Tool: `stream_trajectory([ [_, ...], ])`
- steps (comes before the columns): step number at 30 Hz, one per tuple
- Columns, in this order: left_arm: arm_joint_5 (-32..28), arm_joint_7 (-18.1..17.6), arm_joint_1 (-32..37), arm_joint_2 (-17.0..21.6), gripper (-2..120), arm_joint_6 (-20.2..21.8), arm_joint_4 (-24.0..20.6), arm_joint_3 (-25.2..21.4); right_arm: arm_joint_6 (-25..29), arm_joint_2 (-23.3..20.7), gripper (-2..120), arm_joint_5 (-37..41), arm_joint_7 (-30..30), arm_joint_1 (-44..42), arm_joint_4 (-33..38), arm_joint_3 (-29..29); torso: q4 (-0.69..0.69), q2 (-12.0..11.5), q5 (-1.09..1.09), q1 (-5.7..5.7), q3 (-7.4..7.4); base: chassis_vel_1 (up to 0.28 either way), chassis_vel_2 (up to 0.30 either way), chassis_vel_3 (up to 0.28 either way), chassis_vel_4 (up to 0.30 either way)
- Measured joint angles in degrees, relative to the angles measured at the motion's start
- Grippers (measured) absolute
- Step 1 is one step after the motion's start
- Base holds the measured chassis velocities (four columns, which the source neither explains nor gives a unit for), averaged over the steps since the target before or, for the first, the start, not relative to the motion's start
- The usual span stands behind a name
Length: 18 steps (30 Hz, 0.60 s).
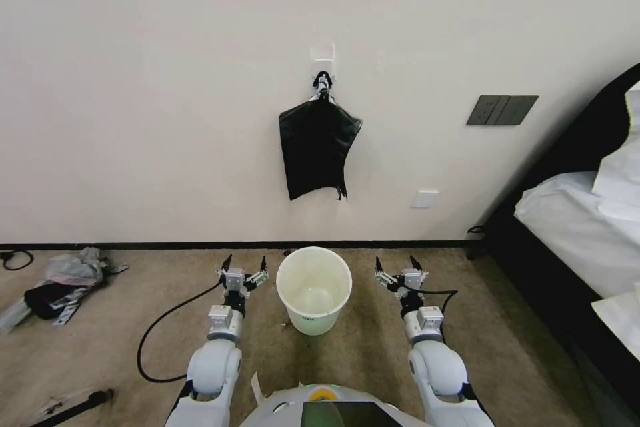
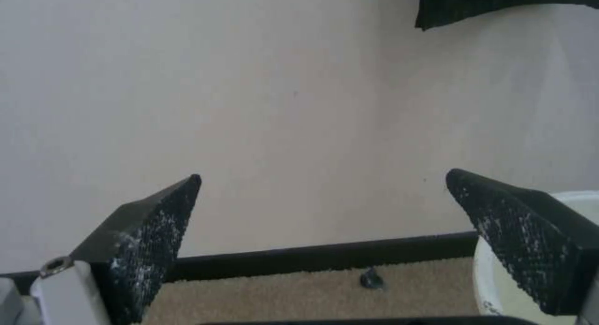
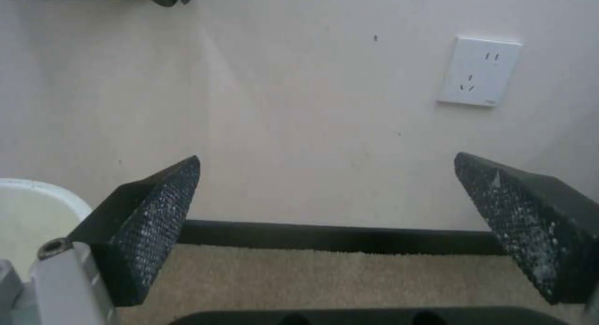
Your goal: Place a trash bag onto the trash bin.
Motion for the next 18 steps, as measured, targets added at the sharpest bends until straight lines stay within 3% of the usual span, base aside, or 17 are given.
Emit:
stream_trajectory([
  [18, 0.0, 0.0, 0.0, 0.0, 100, 0.0, 0.0, 0.0, 0.0, 0.0, 100, 0.0, 0.0, 0.0, 0.0, 0.0, 0.0, 0.0, 0.0, 0.0, 0.0, 0.0, 0.0, 0.0, 0.0],
])
